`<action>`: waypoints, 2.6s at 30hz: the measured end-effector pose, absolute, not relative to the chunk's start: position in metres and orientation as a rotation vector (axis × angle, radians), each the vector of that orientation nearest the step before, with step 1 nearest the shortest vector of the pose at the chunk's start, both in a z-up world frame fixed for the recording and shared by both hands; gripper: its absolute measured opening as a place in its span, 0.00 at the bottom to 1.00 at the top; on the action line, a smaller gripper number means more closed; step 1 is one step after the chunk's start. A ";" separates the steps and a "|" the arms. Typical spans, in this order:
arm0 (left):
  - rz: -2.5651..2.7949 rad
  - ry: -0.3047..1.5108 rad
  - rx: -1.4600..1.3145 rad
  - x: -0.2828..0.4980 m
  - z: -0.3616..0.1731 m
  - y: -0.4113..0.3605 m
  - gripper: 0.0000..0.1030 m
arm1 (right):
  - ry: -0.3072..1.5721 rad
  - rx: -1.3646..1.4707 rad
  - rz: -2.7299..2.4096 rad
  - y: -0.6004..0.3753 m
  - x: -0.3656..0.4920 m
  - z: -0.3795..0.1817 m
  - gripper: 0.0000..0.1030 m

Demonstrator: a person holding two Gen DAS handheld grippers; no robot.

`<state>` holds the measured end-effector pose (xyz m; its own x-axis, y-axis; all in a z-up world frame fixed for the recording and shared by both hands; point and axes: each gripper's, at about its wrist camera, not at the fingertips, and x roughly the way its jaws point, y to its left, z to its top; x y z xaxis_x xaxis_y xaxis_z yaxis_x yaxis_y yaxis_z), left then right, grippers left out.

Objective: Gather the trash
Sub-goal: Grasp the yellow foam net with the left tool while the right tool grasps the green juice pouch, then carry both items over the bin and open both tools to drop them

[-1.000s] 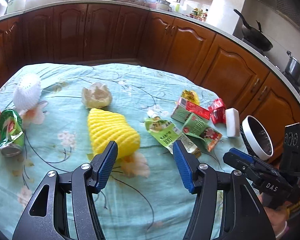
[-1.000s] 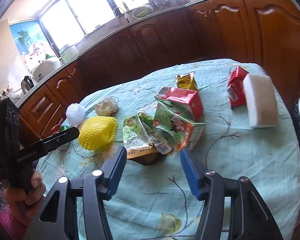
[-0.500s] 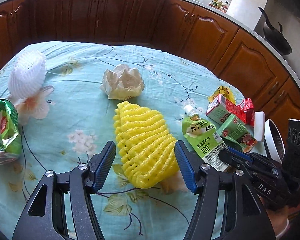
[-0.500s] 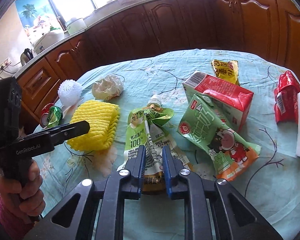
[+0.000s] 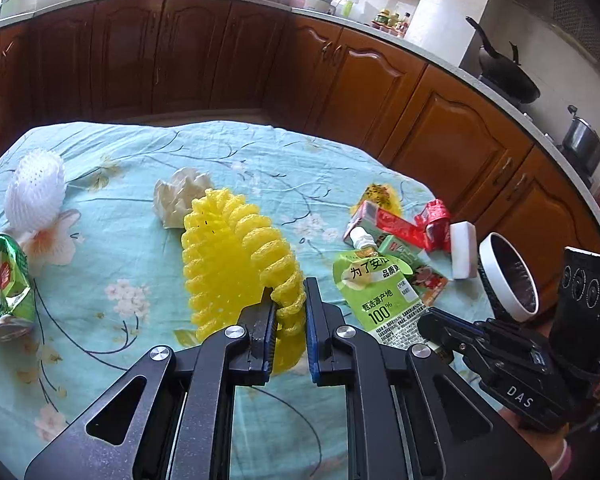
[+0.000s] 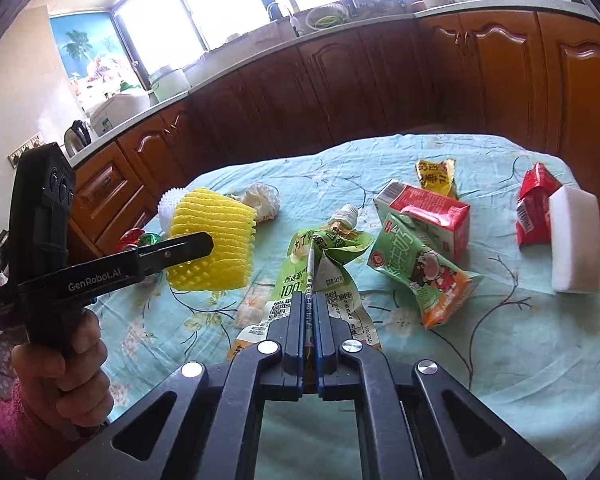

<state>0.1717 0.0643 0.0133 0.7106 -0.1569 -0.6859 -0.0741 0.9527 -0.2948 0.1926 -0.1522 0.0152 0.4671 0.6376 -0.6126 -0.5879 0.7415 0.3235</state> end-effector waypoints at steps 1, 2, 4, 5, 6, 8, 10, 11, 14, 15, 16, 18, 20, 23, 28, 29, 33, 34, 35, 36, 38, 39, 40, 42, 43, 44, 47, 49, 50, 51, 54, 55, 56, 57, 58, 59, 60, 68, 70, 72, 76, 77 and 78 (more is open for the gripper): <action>-0.060 0.774 -0.312 0.171 0.018 0.060 0.11 | 0.768 0.078 0.746 -0.159 0.190 0.020 0.03; -0.077 0.767 -0.310 0.171 0.022 0.055 0.11 | 0.756 0.087 0.737 -0.167 0.186 0.025 0.03; -0.111 0.754 -0.301 0.170 0.029 0.045 0.11 | 0.734 0.103 0.719 -0.182 0.181 0.033 0.03; -0.129 0.750 -0.296 0.171 0.033 0.038 0.11 | 0.724 0.109 0.708 -0.188 0.179 0.036 0.03; -0.150 0.747 -0.291 0.171 0.035 0.032 0.11 | 0.714 0.116 0.695 -0.197 0.177 0.039 0.03; -0.192 0.743 -0.281 0.172 0.039 0.017 0.11 | 0.699 0.128 0.664 -0.212 0.174 0.043 0.03; -0.233 0.744 -0.270 0.174 0.041 0.001 0.11 | 0.692 0.140 0.635 -0.227 0.172 0.044 0.03; -0.252 0.745 -0.263 0.174 0.042 -0.007 0.11 | 0.690 0.147 0.620 -0.235 0.171 0.045 0.03; -0.310 0.756 -0.242 0.177 0.042 -0.032 0.11 | 0.683 0.163 0.566 -0.259 0.171 0.046 0.03; -0.328 0.758 -0.236 0.178 0.042 -0.040 0.11 | 0.682 0.171 0.551 -0.266 0.170 0.046 0.03; -0.344 0.759 -0.230 0.179 0.043 -0.047 0.11 | 0.680 0.177 0.538 -0.273 0.171 0.046 0.03; -0.376 0.762 -0.218 0.180 0.044 -0.062 0.11 | 0.675 0.186 0.507 -0.288 0.169 0.047 0.03; -0.403 0.765 -0.207 0.181 0.045 -0.075 0.11 | 0.672 0.197 0.479 -0.302 0.167 0.046 0.03; -0.438 0.773 -0.187 0.183 0.045 -0.095 0.11 | 0.668 0.215 0.438 -0.322 0.166 0.045 0.03; -0.492 0.791 -0.144 0.190 0.043 -0.127 0.11 | 0.661 0.242 0.381 -0.349 0.165 0.043 0.03; -0.502 0.795 -0.137 0.192 0.042 -0.133 0.11 | 0.659 0.246 0.368 -0.355 0.166 0.043 0.03; -0.539 0.802 -0.108 0.196 0.042 -0.156 0.11 | 0.648 0.264 0.325 -0.379 0.168 0.043 0.03; -0.546 0.804 -0.102 0.198 0.042 -0.162 0.11 | 0.644 0.268 0.314 -0.387 0.167 0.043 0.03; -0.555 0.808 -0.097 0.202 0.043 -0.169 0.11 | 0.641 0.272 0.301 -0.393 0.169 0.044 0.03; -0.565 0.810 -0.093 0.203 0.042 -0.174 0.11 | 0.639 0.277 0.287 -0.399 0.169 0.044 0.03; -0.582 0.812 -0.080 0.209 0.043 -0.185 0.11 | 0.635 0.286 0.264 -0.411 0.172 0.044 0.03; -0.591 0.810 -0.073 0.211 0.044 -0.192 0.11 | 0.635 0.292 0.254 -0.417 0.174 0.044 0.03; -0.600 0.809 -0.065 0.214 0.045 -0.198 0.11 | 0.637 0.297 0.245 -0.423 0.177 0.044 0.03; -0.617 0.810 -0.051 0.220 0.047 -0.211 0.11 | 0.642 0.306 0.225 -0.434 0.183 0.042 0.03; -0.627 0.811 -0.044 0.224 0.047 -0.217 0.11 | 0.645 0.312 0.217 -0.439 0.186 0.041 0.03; -0.636 0.813 -0.039 0.227 0.048 -0.224 0.11 | 0.649 0.316 0.207 -0.445 0.190 0.040 0.03; -0.666 0.828 -0.036 0.240 0.049 -0.241 0.11 | 0.660 0.346 0.188 -0.459 0.199 0.035 0.03; -0.673 0.834 -0.023 0.249 0.048 -0.250 0.11 | 0.671 0.350 0.180 -0.465 0.203 0.033 0.03; -0.676 0.837 -0.020 0.254 0.047 -0.255 0.11 | 0.676 0.350 0.176 -0.468 0.205 0.031 0.03; -0.679 0.844 -0.016 0.259 0.046 -0.260 0.11 | 0.682 0.351 0.173 -0.471 0.209 0.030 0.03; -0.690 0.888 -0.027 0.277 0.038 -0.272 0.11 | 0.698 0.365 0.162 -0.478 0.218 0.025 0.03; -0.696 0.903 -0.035 0.282 0.036 -0.276 0.11 | 0.703 0.373 0.160 -0.480 0.220 0.023 0.03; -0.702 0.915 -0.036 0.286 0.033 -0.279 0.11 | 0.707 0.382 0.159 -0.482 0.222 0.022 0.03; -0.706 0.923 -0.032 0.290 0.032 -0.283 0.11 | 0.710 0.388 0.157 -0.482 0.219 0.020 0.03; -0.705 0.926 -0.025 0.293 0.031 -0.289 0.11 | 0.712 0.388 0.153 -0.482 0.220 0.019 0.03; -0.703 0.929 -0.015 0.296 0.030 -0.293 0.11 | 0.716 0.385 0.150 -0.483 0.221 0.019 0.03; -0.703 0.934 -0.008 0.299 0.029 -0.297 0.11 | 0.721 0.381 0.148 -0.483 0.223 0.019 0.03; -0.693 0.992 0.020 0.315 0.014 -0.318 0.11 | 0.763 0.368 0.134 -0.487 0.236 0.012 0.03; -0.694 1.003 0.025 0.317 0.011 -0.320 0.11 | 0.773 0.366 0.132 -0.489 0.239 0.010 0.03; -0.695 1.019 0.033 0.320 0.007 -0.324 0.11 | 0.787 0.365 0.131 -0.490 0.244 0.008 0.04; -0.688 1.039 0.042 0.326 0.002 -0.333 0.11 | 0.802 0.366 0.125 -0.491 0.252 0.007 0.04; -0.685 1.040 0.044 0.326 0.001 -0.334 0.11 | 0.804 0.364 0.123 -0.492 0.253 0.006 0.04; -0.685 1.042 0.046 0.327 0.000 -0.336 0.11 | 0.806 0.365 0.120 -0.492 0.254 0.006 0.04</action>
